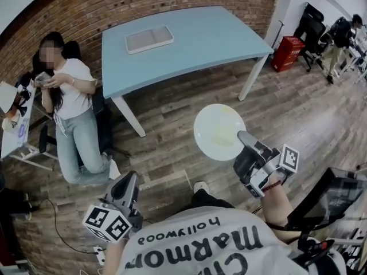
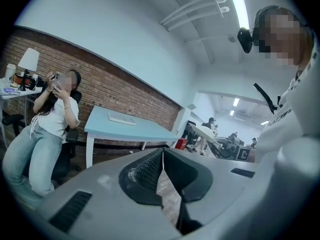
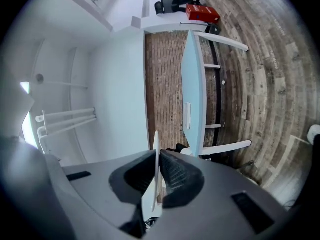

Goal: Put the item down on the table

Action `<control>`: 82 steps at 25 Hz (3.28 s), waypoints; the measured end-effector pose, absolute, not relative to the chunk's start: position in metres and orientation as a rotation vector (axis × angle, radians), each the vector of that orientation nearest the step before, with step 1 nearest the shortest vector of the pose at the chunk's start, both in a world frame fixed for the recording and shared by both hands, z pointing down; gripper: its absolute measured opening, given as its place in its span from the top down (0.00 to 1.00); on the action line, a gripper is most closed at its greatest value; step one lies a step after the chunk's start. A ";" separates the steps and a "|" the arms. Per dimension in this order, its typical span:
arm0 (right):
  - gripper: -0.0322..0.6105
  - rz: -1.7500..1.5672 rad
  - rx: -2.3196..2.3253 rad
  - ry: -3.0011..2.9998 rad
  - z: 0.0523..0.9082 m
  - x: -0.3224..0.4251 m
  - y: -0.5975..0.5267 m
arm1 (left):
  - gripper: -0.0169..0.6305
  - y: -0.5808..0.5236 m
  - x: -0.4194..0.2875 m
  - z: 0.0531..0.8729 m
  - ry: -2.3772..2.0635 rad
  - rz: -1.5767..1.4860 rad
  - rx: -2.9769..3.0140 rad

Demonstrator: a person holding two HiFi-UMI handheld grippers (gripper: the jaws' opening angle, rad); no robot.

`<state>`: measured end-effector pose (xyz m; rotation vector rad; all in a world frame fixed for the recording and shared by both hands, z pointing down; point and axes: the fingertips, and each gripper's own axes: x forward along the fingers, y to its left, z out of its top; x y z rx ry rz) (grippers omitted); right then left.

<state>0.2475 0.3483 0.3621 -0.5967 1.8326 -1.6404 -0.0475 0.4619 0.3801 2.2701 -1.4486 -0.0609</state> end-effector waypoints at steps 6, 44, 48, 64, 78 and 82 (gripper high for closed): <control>0.91 -1.673 -0.571 1.856 0.358 0.251 0.280 | 0.95 0.399 -0.038 0.377 -1.462 -0.087 2.221; 0.91 -1.687 -0.565 1.837 0.380 0.286 0.087 | 0.95 0.197 -0.016 0.371 -1.561 -0.082 2.243; 0.91 -1.693 -0.591 1.834 0.374 0.260 0.045 | 0.95 0.148 -0.043 0.369 -1.524 -0.080 2.236; 0.91 -1.678 -0.657 1.815 0.383 0.217 -0.037 | 0.95 0.049 -0.099 0.397 -1.463 -0.066 2.206; 0.91 -1.662 -0.652 1.865 0.368 0.159 -0.106 | 0.95 -0.018 -0.153 0.387 -1.444 -0.068 2.207; 0.91 -1.653 -0.639 1.861 0.365 0.139 -0.133 | 0.95 -0.038 -0.172 0.388 -1.449 -0.065 2.200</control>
